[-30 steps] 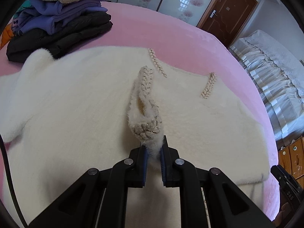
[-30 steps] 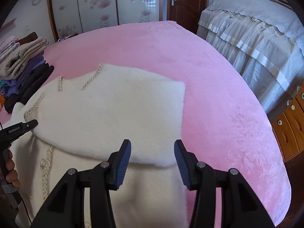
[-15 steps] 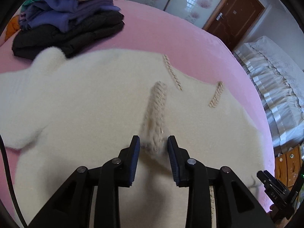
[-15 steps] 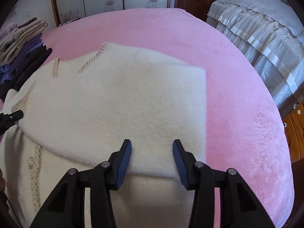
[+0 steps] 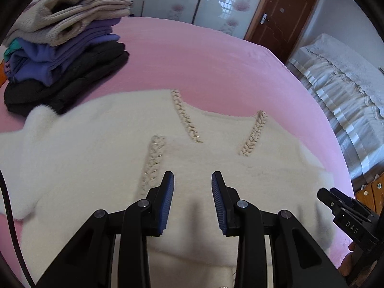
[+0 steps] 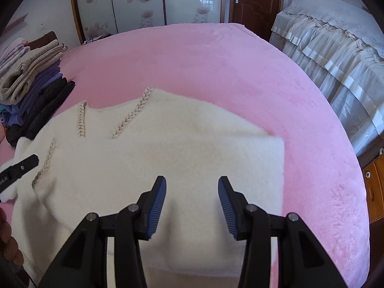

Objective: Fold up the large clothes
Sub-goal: 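Move the left tool toward the other sleeve cuff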

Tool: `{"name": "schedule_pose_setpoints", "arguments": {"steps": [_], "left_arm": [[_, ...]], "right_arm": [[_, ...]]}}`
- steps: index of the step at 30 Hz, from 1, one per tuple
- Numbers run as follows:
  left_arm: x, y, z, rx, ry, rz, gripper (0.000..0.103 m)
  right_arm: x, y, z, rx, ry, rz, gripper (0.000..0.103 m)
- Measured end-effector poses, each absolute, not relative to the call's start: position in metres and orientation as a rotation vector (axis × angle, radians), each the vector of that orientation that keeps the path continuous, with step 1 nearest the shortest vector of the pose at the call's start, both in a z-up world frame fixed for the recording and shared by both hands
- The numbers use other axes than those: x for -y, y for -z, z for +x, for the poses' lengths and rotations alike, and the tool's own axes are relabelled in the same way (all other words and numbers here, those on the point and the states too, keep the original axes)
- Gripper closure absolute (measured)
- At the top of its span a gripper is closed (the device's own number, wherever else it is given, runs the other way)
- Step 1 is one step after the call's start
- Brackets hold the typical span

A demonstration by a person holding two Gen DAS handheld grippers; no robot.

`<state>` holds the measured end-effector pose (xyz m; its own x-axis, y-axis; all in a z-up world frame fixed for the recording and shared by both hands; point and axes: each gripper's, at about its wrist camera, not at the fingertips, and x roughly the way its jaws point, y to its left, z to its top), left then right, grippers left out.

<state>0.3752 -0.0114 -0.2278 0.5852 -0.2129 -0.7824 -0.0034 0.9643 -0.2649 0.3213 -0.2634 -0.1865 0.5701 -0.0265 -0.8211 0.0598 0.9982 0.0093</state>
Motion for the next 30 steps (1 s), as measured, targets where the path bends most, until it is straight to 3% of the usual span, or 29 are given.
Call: {"name": "schedule_pose_setpoints", "arguments": {"steps": [10, 24, 26, 30], "left_arm": [[0.029, 0.271, 0.429, -1.071, 0.101, -0.177, 0.073], [0.025, 0.258, 0.419, -1.048, 0.098, -0.116, 0.073], [0.025, 0.240, 0.406, -1.019, 0.115, -0.115, 0.071], [0.017, 0.198, 0.366, -0.964, 0.170, -0.136, 0.056]], "right_arm": [[0.235, 0.217, 0.374, -1.024, 0.006, 0.050, 0.059], [0.351, 0.214, 0.329, -1.052, 0.281, 0.089, 0.059], [0.347, 0.205, 0.314, -1.054, 0.264, 0.119, 0.059], [0.318, 0.177, 0.279, -1.012, 0.199, 0.141, 0.059]]}}
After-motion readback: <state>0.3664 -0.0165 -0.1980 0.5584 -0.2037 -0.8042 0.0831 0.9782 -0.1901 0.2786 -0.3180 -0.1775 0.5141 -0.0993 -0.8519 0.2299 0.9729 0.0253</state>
